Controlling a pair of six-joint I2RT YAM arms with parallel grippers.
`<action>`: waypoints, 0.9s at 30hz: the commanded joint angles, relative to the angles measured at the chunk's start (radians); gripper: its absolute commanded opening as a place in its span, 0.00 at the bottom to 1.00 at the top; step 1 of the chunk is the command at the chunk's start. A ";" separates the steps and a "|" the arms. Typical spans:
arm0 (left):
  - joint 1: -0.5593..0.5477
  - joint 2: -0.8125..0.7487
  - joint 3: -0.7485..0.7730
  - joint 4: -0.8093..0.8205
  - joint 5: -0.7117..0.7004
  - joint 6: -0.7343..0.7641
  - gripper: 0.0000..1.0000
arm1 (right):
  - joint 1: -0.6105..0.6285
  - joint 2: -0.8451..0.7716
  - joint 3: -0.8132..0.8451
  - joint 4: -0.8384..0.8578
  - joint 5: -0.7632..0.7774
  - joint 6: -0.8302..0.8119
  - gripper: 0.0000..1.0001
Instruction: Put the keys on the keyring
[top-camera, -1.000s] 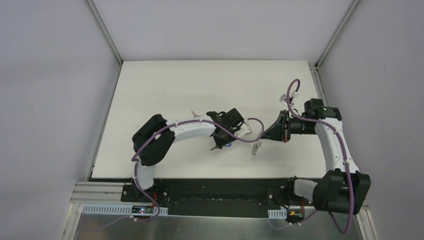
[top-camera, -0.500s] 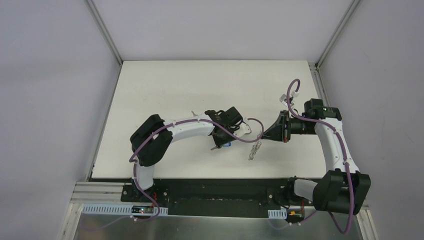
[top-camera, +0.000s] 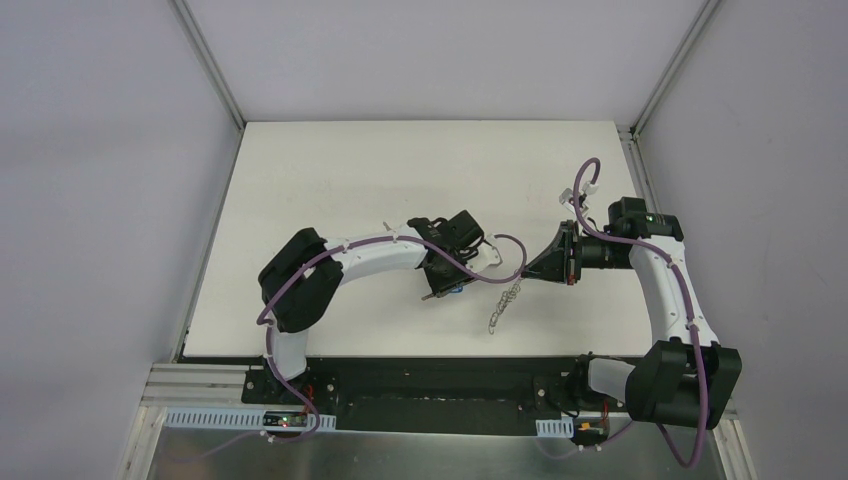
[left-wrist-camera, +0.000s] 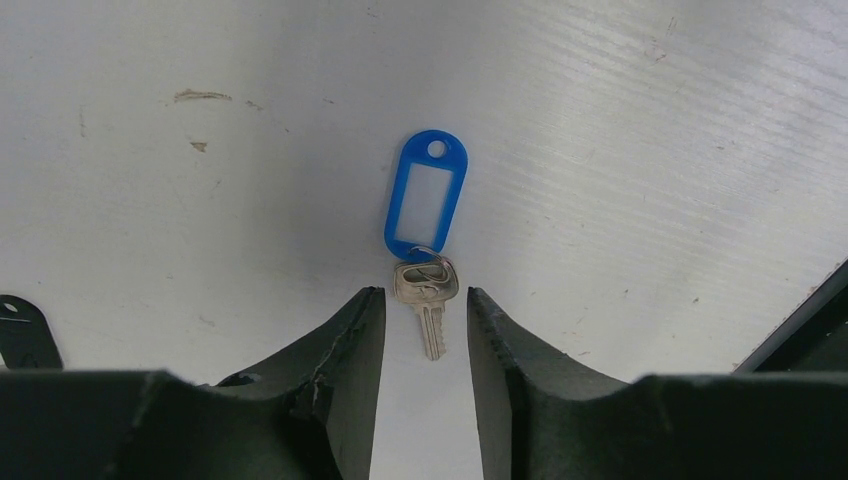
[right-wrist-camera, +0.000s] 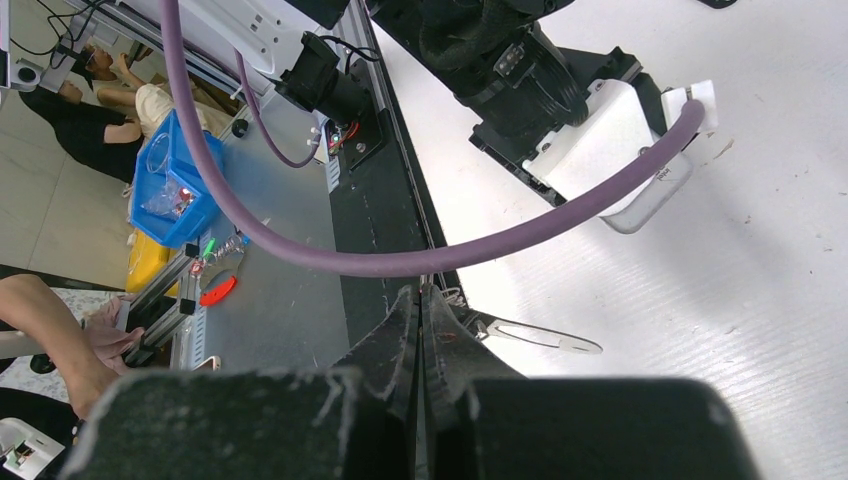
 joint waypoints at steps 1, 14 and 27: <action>-0.005 -0.020 0.033 -0.016 0.023 0.011 0.38 | -0.007 -0.008 0.030 -0.013 -0.040 -0.038 0.00; -0.028 0.025 0.030 0.018 -0.040 0.017 0.40 | -0.007 -0.010 0.029 -0.014 -0.036 -0.038 0.00; -0.031 0.046 0.026 0.038 -0.052 0.018 0.30 | -0.007 -0.008 0.024 -0.014 -0.033 -0.040 0.00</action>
